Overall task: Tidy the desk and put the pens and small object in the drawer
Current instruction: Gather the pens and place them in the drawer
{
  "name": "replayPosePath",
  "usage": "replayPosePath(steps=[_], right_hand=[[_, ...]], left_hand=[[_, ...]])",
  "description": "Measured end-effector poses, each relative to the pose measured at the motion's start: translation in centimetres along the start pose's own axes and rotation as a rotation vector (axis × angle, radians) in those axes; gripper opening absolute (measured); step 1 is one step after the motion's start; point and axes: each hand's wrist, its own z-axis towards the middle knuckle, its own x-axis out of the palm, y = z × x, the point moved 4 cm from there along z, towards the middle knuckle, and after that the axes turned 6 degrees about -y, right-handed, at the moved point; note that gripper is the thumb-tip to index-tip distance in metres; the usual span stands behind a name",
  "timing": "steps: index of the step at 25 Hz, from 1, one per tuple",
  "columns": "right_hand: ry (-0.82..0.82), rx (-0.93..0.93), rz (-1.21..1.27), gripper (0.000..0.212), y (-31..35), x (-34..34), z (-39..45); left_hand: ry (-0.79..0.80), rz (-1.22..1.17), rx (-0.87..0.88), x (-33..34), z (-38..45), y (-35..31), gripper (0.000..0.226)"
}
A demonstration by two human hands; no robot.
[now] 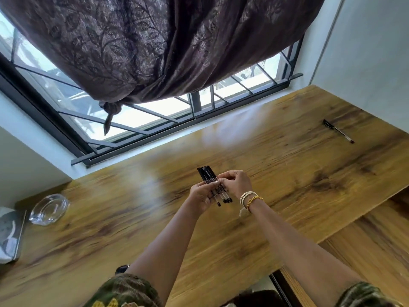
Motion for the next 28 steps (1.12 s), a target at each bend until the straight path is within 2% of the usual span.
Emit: replayPosePath(steps=[4,13,18,21,24,28], right_hand=[[-0.059,-0.011,-0.059,0.005,-1.1,-3.3,4.6],[-0.305,-0.139,-0.494,0.020,-4.8,-13.7,15.6],[-0.502,-0.042,-0.704,0.029,-6.8,-21.4,20.8],[-0.571,0.065,-0.796,0.031,-8.7,-24.8,23.3],[-0.549,0.146,-0.868,0.036,-10.6,-26.0,24.5],[-0.561,0.075,-0.912,0.027,-10.8,-25.3,24.9]], left_hand=[[-0.007,0.013,0.002,4.1,2.6,-0.6,0.036],[-0.046,-0.004,-0.021,14.7,7.9,-1.4,0.040],[-0.015,0.021,-0.013,19.0,10.1,-2.0,0.038],[0.020,0.071,-0.006,20.0,11.0,-1.7,0.033],[0.066,0.160,0.001,19.7,11.3,-1.4,0.026],[0.093,0.228,0.048,18.7,10.7,-2.0,0.024]])
